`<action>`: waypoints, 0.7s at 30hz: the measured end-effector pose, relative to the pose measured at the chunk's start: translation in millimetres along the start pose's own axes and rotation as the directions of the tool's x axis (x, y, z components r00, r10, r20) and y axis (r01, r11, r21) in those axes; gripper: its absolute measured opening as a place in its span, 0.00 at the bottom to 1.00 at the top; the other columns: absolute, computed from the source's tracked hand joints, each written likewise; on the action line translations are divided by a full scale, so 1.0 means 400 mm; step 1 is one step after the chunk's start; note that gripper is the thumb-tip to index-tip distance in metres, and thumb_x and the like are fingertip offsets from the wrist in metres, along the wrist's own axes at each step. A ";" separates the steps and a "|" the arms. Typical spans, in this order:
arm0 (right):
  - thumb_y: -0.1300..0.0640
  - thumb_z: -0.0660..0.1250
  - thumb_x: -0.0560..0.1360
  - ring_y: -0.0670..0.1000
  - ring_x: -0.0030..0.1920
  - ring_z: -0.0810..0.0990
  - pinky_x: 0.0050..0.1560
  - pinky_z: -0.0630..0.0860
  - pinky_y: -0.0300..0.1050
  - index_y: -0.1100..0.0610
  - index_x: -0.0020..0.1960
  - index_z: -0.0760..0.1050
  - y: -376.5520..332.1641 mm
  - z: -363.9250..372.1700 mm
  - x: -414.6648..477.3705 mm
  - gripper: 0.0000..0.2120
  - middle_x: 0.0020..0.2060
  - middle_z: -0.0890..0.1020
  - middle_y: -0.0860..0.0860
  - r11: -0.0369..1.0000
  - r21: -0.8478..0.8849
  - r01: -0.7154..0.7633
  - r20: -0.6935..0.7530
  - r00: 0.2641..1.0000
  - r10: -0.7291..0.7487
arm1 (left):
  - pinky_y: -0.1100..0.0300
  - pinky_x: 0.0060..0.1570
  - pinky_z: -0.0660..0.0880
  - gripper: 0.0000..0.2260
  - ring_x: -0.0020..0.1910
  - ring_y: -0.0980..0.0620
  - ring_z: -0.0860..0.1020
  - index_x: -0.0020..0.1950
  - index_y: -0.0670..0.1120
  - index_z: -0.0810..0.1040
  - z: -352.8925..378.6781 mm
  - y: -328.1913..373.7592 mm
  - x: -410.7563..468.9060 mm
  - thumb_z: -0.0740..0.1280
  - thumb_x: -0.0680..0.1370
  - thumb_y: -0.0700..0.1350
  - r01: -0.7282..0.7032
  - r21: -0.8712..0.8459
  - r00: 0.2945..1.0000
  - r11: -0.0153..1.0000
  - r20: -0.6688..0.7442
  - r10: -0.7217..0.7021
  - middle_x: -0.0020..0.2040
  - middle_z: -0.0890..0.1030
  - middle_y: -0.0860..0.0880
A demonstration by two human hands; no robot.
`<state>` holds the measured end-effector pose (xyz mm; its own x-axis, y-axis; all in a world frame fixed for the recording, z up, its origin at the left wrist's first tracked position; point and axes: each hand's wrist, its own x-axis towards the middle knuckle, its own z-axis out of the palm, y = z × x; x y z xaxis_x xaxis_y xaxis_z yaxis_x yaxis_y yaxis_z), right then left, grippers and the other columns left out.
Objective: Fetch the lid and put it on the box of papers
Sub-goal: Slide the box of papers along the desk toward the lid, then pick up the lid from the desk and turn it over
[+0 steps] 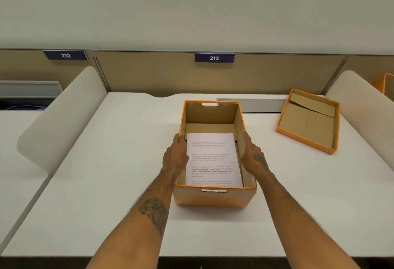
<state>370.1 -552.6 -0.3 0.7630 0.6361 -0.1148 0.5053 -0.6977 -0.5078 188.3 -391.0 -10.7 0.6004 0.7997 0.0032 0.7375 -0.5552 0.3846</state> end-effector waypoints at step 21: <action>0.37 0.51 0.81 0.60 0.79 0.46 0.74 0.55 0.62 0.49 0.80 0.44 0.125 -0.133 0.043 0.34 0.80 0.49 0.58 0.973 -0.226 -0.045 -0.154 0.988 0.010 | 0.38 0.75 0.46 0.35 0.80 0.44 0.40 0.81 0.49 0.45 -0.006 0.178 0.132 0.50 0.80 0.65 -0.392 0.259 0.913 0.883 -0.011 0.408 0.81 0.43 0.44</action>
<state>430.0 -594.1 17.9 0.8208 0.5710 0.0127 0.5486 -0.7820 -0.2958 272.0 -387.9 19.0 0.8457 0.5057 0.1705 0.4959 -0.8627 0.0995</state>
